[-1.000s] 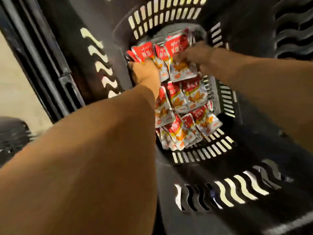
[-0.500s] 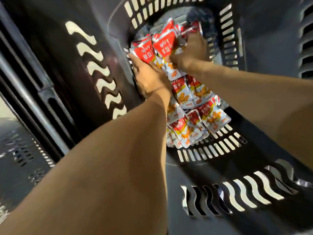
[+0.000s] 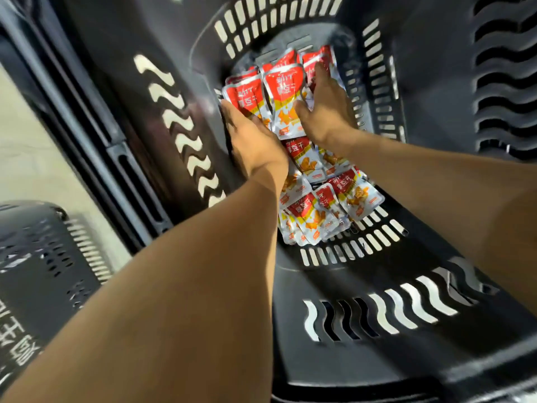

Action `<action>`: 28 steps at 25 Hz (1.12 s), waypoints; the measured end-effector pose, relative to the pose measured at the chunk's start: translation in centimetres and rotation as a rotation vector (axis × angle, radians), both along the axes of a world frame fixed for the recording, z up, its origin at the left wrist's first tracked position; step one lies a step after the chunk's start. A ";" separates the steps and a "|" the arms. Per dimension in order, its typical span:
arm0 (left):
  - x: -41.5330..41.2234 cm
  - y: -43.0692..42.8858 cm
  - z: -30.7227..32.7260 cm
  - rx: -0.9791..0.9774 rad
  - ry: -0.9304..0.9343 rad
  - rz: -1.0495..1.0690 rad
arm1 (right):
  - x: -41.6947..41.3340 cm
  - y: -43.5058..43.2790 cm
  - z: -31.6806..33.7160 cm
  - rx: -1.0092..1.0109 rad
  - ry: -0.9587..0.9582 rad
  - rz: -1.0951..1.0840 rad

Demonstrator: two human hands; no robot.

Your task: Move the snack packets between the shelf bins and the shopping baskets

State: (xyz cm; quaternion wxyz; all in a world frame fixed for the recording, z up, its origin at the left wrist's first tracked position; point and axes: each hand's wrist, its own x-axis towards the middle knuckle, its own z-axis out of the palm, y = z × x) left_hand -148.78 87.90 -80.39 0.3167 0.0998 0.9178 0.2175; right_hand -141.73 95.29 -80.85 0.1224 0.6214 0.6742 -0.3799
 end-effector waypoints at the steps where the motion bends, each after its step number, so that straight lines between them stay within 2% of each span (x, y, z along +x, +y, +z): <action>1: 0.2 -0.5 1.4 0.002 0.015 -0.051 | 0.5 -0.2 1.2 0.023 0.022 0.005; 4: 0.7 -2.5 6.3 0.035 0.043 -0.193 | 2.4 -1.9 5.5 0.009 0.144 -0.021; 8: 0.6 -5.6 16.8 0.033 -0.096 -0.374 | 5.2 -4.5 15.8 0.068 0.234 -0.050; 10: 0.9 -6.5 23.6 0.123 -0.182 -0.556 | 6.1 -6.0 22.7 0.082 0.319 -0.049; 13: 2.5 -6.3 32.6 0.283 -0.163 -0.753 | 7.4 -8.1 32.0 0.117 0.377 -0.032; 16: 4.4 -7.8 40.5 0.356 -0.080 -0.685 | 9.5 -9.9 40.6 0.175 0.482 -0.129; 19: 5.9 -11.8 45.6 0.346 0.003 -0.587 | 12.4 -12.5 46.8 0.209 0.525 -0.092; 23: 8.2 -17.8 50.4 0.288 0.072 -0.499 | 16.7 -16.3 51.4 0.161 0.524 -0.060; 28: 11.6 -23.4 54.7 0.321 0.076 -0.524 | 21.4 -20.7 56.2 0.115 0.474 -0.034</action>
